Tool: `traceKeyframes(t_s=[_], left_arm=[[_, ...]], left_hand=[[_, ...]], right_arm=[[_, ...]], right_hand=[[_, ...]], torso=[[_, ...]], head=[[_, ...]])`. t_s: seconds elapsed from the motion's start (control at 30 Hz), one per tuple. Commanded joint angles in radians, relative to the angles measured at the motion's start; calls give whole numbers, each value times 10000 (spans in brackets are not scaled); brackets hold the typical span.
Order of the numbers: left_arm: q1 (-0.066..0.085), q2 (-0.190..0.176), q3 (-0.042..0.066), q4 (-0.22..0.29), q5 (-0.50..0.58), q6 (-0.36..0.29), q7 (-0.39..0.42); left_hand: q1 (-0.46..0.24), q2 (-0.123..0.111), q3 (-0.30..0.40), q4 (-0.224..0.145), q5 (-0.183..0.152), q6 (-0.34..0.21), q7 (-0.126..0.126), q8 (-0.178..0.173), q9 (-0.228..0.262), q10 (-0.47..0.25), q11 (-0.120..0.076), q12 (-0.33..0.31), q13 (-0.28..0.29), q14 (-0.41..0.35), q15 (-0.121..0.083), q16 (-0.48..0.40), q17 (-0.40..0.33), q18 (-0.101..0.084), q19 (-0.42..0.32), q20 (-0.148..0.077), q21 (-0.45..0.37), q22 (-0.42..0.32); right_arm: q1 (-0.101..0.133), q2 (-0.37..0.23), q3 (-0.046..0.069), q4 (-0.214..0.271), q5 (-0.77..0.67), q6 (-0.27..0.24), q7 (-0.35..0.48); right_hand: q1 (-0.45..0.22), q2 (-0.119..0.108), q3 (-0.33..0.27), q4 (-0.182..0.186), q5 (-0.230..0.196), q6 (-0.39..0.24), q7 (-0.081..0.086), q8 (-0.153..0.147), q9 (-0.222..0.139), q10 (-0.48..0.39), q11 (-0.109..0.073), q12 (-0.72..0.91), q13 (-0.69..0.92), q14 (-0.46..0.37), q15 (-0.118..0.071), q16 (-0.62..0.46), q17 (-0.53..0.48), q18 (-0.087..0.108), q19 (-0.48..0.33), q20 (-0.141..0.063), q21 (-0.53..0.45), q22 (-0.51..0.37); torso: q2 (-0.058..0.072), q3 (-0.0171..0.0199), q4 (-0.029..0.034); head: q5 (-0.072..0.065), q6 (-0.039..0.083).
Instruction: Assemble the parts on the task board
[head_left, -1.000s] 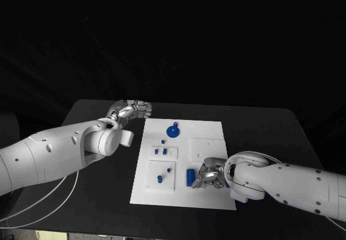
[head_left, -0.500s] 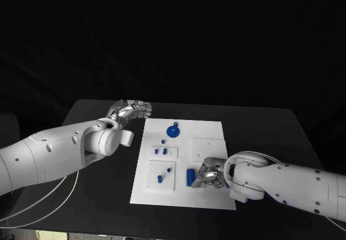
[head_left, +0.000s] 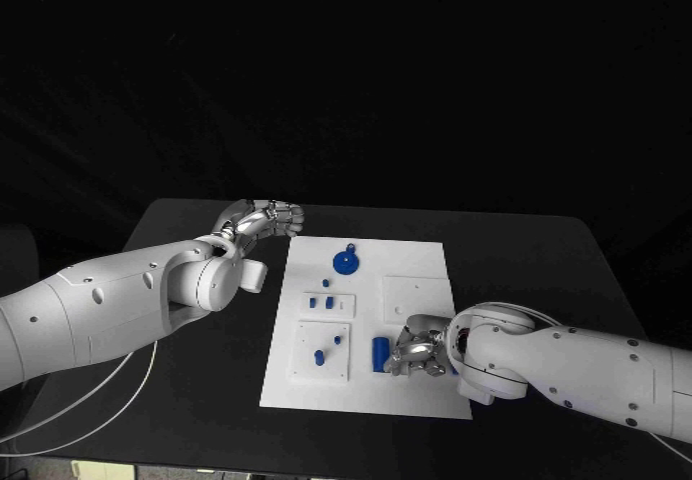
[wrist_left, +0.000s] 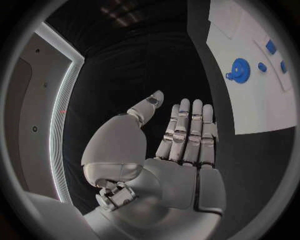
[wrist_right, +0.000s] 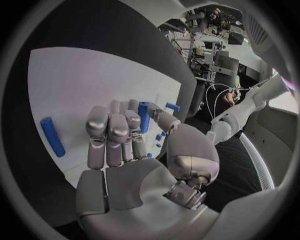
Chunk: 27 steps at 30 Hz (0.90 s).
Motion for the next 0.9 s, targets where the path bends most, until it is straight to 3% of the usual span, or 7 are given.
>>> traceKeyframes(t_s=[0.03,0.2,0.33,0.53,0.67,0.77,0.9], left_arm=[[8,14,6,23,-2,72,28],[8,12,6,23,-2,66,20],[8,14,6,23,-3,65,18],[8,6,5,25,-5,59,16],[8,-2,5,22,-6,64,21],[8,-5,5,24,-6,65,28],[8,-5,5,25,-6,66,37]], left_hand=[[-75,35,-7,66,-60,-72,-1,36,-11,0,28,53,-16,38,65,-53,10,121,-10,52,-57,14],[-72,33,-6,65,-59,-72,-2,37,-12,1,28,54,-17,36,65,-56,12,121,-11,52,-59,16],[-72,33,-5,66,-59,-72,-2,38,-13,1,28,54,-18,35,66,-59,13,120,-12,52,-61,17],[-70,32,-5,67,-58,-73,-2,40,-14,1,28,54,-19,32,67,-64,16,119,-15,53,-63,20],[-70,30,-5,67,-58,-73,-2,40,-15,1,28,54,-19,31,68,-66,18,119,-16,54,-65,22],[-70,29,-5,68,-58,-73,-2,41,-16,1,28,54,-20,31,69,-68,19,118,-17,55,-66,23],[-73,24,-8,69,-60,-74,-1,41,-17,2,28,54,-20,30,69,-71,21,118,-18,56,-68,25]], right_arm=[[-16,-3,-4,-7,-101,205,-14],[-16,-15,-5,1,-70,285,-4],[-16,-45,-5,14,13,207,53],[-17,-208,-3,96,78,-277,261],[-15,-460,24,273,76,-474,381],[-11,-634,181,380,74,-555,482],[51,-965,566,505,52,-618,560]], right_hand=[[8,-131,-9,-65,40,56,6,-40,-14,56,-16,-42,14,14,-63,-53,12,857,-13,24,52,166],[-9,-313,-258,-468,741,51,19,-41,-3,62,-5,-38,35,31,-48,-56,18,857,17,45,94,162],[96,-674,-623,-633,1093,34,17,-43,9,59,-3,-43,47,39,-52,-70,17,857,26,40,97,146],[-95,-1284,-1267,-528,753,-7,20,-65,15,34,-3,-63,60,34,-61,-102,12,857,11,24,46,109],[-121,-1434,-1371,-444,668,-46,24,-83,21,22,-2,-70,64,32,-65,-123,5,857,14,-6,11,88],[-130,-1487,-1408,-396,622,-53,23,-84,28,18,-3,-71,66,33,-68,-130,3,857,18,-22,-4,79],[-60,-1472,-1410,-369,556,-87,25,-96,36,18,-4,-69,69,34,-71,-139,1,857,25,-49,-21,69]], torso=[[0,-4,1],[3,-1,4],[2,-1,-1],[2,5,0],[-1,9,-1],[-4,11,-11],[-5,12,-15]], head=[[-17,2],[-18,-1],[-25,13],[-33,27],[-49,52],[-62,74],[-89,116]])
